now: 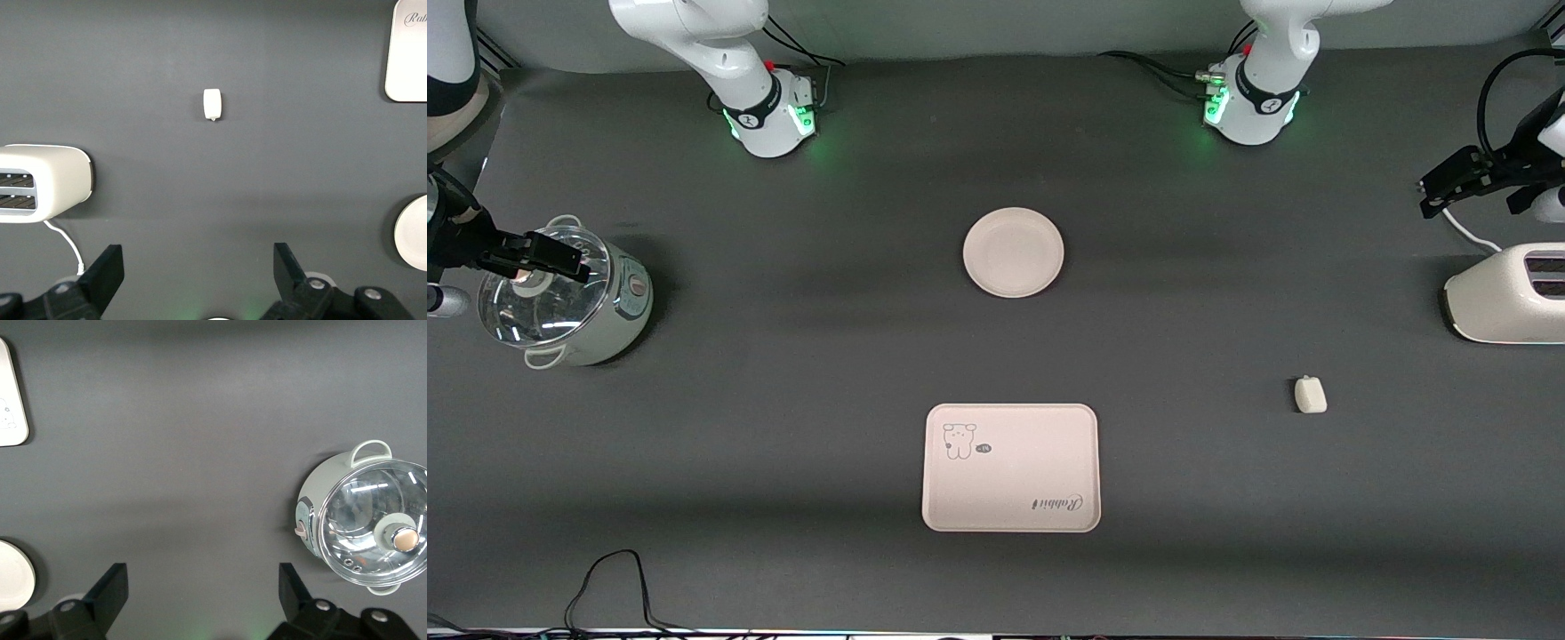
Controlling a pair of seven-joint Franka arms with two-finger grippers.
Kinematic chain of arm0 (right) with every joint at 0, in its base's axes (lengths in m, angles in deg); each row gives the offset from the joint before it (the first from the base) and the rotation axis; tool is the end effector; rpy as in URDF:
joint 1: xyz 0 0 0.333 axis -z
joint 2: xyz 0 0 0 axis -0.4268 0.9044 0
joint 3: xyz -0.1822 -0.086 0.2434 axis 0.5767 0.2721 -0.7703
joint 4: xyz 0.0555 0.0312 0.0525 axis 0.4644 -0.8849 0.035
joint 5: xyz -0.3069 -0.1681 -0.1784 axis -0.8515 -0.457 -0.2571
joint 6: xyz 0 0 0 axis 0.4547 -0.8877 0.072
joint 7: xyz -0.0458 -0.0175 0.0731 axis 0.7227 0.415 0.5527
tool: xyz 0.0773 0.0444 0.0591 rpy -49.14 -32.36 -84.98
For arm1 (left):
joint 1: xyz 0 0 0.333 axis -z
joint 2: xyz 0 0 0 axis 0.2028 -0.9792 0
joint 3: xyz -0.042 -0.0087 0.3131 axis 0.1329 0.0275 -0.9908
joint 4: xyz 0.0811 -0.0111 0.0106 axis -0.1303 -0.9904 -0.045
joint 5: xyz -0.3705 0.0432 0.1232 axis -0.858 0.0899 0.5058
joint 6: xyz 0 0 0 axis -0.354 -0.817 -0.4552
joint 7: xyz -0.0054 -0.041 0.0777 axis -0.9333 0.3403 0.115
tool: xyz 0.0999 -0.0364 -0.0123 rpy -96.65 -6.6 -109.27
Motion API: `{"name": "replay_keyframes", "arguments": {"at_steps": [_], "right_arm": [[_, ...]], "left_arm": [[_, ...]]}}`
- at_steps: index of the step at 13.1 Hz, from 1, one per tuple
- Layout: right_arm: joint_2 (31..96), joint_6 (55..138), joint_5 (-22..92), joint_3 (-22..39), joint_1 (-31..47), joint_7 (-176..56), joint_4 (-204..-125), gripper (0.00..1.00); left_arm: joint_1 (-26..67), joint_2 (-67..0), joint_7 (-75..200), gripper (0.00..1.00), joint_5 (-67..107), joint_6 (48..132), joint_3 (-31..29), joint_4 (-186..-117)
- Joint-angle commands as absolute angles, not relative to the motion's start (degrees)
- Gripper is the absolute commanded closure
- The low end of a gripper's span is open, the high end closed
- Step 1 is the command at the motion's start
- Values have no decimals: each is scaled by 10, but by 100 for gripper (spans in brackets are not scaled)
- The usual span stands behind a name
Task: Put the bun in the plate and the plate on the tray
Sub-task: 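Reach the left gripper down to the small white bun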
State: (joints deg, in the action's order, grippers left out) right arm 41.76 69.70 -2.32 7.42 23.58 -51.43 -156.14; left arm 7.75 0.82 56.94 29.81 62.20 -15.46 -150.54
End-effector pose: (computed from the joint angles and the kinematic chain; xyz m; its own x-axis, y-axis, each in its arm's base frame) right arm 0.5607 -0.0248 0.5947 0.9911 -0.1073 -0.0786 -0.1068 -0.9942 0.0099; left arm 0.5054 -0.0004 0.6347 0.9998 0.0169 -0.0052 0.0167 -0.9995 -0.0268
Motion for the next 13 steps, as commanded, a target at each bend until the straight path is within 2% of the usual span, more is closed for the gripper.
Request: {"name": "replay_keyframes", "arguments": {"at_steps": [1, 4, 8, 11, 13], "right_arm": [[411, 694, -30, 72, 238, -518, -1567, 0], [412, 695, -29, 72, 238, -518, -1567, 0], [412, 695, -29, 73, 238, -517, -1567, 0], [412, 695, -29, 73, 238, -517, -1568, 0], [413, 695, -29, 73, 239, -517, -1568, 0]], "left_arm": [[78, 1, 556, 0, 291, 607, -158, -1492], [78, -21, 546, 0, 293, 630, -158, -1499], [76, -110, 542, 0, 296, 802, -158, -1573], [74, -204, 541, 0, 301, 885, -159, -1579], [62, -246, 541, 0, 301, 970, -158, -1611]]}}
